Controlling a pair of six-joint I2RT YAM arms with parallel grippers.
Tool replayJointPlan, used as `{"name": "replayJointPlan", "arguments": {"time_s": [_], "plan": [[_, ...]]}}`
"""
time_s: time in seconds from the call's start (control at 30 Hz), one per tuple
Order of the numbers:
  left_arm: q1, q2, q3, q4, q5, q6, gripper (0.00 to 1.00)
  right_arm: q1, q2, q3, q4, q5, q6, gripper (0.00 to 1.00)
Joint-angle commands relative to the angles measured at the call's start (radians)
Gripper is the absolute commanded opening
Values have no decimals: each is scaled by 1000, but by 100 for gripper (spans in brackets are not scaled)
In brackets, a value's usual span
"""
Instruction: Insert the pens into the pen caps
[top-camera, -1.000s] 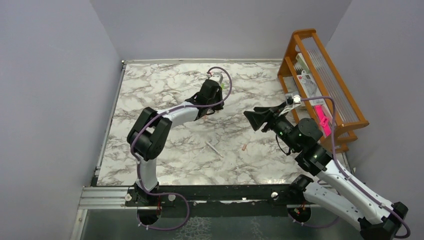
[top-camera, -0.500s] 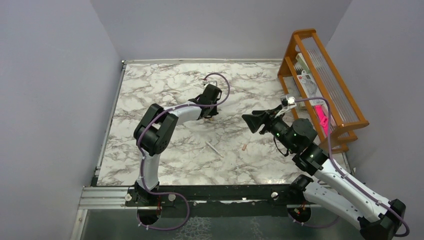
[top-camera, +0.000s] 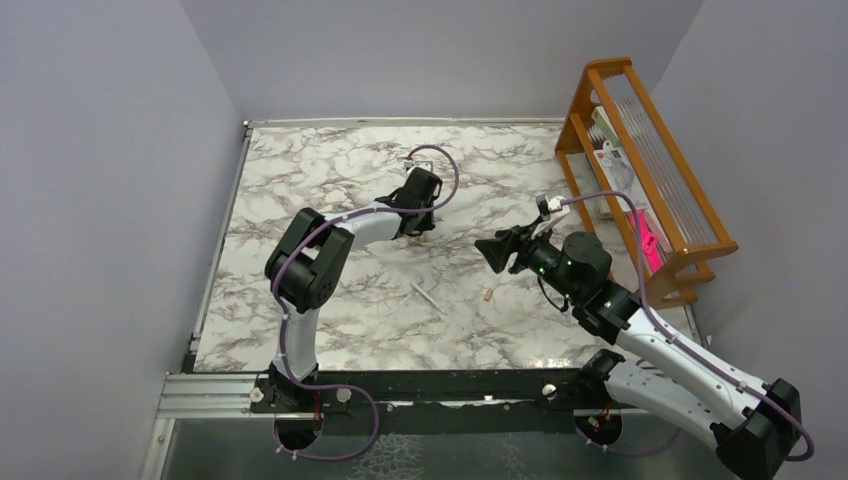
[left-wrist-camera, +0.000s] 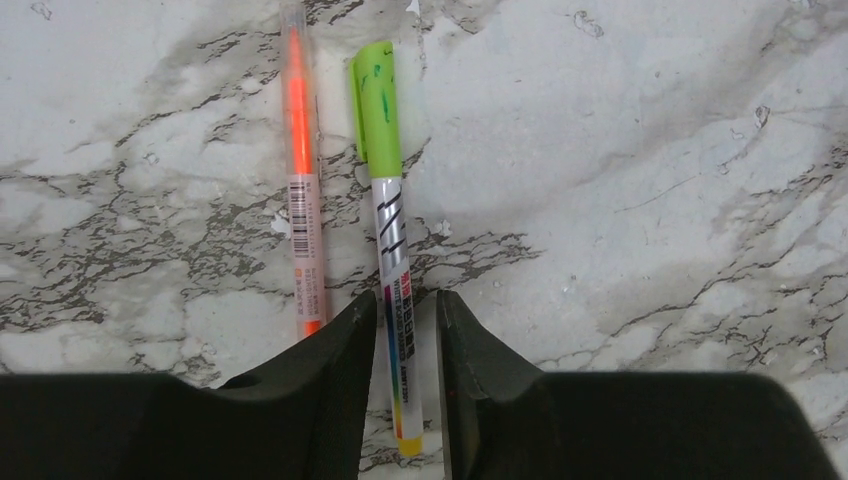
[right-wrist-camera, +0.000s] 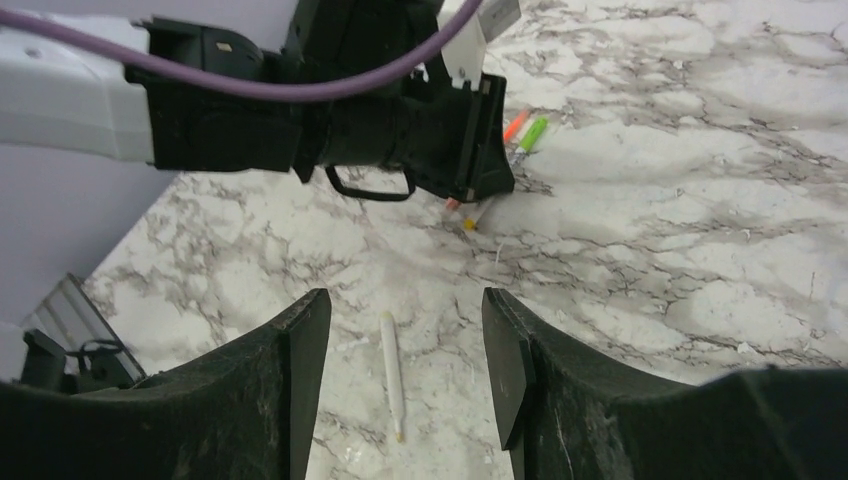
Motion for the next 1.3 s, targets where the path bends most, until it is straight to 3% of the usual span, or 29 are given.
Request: {"name": "replayJointPlan", "arguments": {"time_s": [0.0, 0.1, 0.23, 0.3, 0.53, 0.73, 0.9, 1.27], "plan": [[3, -115, -27, -28, 14, 48, 32, 5, -39, -95, 92, -86, -69, 58], [4, -186, -57, -48, -11, 59, 34, 6, -29, -119, 133, -131, -96, 62], [4, -282, -135, -23, -41, 72, 34, 11, 102, -83, 116, -315, -162, 68], [7, -341, -181, -2, -28, 70, 34, 40, 163, -87, 147, -325, -162, 69], [30, -499, -286, -13, 150, 50, 35, 150, 367, -73, 166, -186, -190, 73], [54, -626, -418, 35, 128, 33, 35, 195, 517, -21, 136, -98, -191, 70], [74, -635, -460, 51, 131, 16, 35, 227, 604, 24, 126, -48, -191, 58], [88, -612, -465, 66, 136, 16, 36, 354, 765, 159, -9, 168, -206, 53]]}}
